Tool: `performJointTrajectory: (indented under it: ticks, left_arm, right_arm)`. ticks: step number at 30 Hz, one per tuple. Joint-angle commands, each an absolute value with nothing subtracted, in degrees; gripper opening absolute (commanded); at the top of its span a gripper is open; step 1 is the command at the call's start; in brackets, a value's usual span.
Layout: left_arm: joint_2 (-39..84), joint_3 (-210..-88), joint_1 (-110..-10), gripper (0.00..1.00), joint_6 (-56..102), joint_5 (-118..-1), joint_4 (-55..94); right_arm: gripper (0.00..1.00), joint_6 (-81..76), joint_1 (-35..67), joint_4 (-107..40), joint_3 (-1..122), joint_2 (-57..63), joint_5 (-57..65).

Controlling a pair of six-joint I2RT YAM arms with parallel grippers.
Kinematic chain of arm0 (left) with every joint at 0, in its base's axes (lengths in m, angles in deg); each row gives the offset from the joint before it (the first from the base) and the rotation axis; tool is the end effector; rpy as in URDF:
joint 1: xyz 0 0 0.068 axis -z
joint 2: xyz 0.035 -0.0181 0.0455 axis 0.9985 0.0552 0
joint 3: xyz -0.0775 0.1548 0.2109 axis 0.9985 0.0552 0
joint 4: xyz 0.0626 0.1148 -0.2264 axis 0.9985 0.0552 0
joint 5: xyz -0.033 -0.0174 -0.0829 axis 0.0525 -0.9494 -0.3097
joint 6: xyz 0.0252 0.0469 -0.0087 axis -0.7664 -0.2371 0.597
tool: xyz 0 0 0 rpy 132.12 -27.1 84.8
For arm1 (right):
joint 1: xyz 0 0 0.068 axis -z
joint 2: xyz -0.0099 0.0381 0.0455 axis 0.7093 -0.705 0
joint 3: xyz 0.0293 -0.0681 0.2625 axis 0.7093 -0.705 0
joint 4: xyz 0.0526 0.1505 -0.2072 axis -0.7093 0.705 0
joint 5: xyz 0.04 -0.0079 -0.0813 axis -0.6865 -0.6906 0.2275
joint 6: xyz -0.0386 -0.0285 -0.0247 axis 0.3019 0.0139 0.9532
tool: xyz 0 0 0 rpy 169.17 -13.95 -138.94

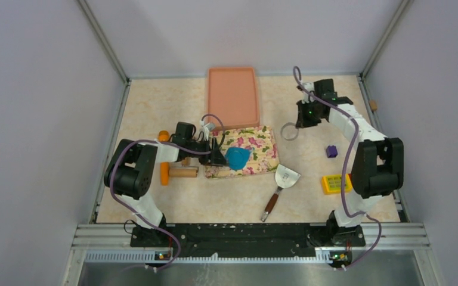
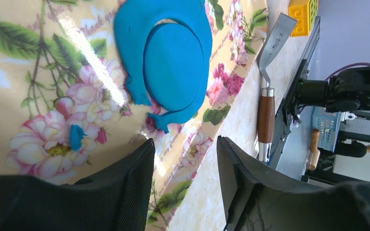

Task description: Roll out the dumpling wrappers from the dough

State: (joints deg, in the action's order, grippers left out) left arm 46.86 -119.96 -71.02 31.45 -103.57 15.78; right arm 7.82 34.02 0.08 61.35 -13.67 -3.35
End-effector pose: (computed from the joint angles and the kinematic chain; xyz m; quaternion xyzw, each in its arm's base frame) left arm 0.2907 -0.1117 0.1273 0.1209 0.8492 -0.4882 0.1608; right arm 0.3578 0.0800 0.2525 -0.1614 0.9338 0.1446 0.2848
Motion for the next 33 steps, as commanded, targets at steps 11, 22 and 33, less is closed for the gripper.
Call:
performJointTrajectory:
  ticks: [11, 22, 33]
  left_arm:
    - [50.1, -125.3, -68.0, 0.51, 30.6, -96.6, 19.7]
    - [49.8, -126.8, -66.4, 0.44, 26.4, -91.5, 26.2]
    - [49.1, -127.0, -65.1, 0.23, 23.7, -87.8, 28.8]
  right_arm:
    - [0.0, 6.1, 44.9, -3.3, 52.8, -10.5, -3.6]
    - [0.1, 7.0, 45.7, -2.7, 54.7, -12.2, -1.1]
    - [0.31, 7.3, 46.8, -1.4, 57.0, -9.2, 0.2]
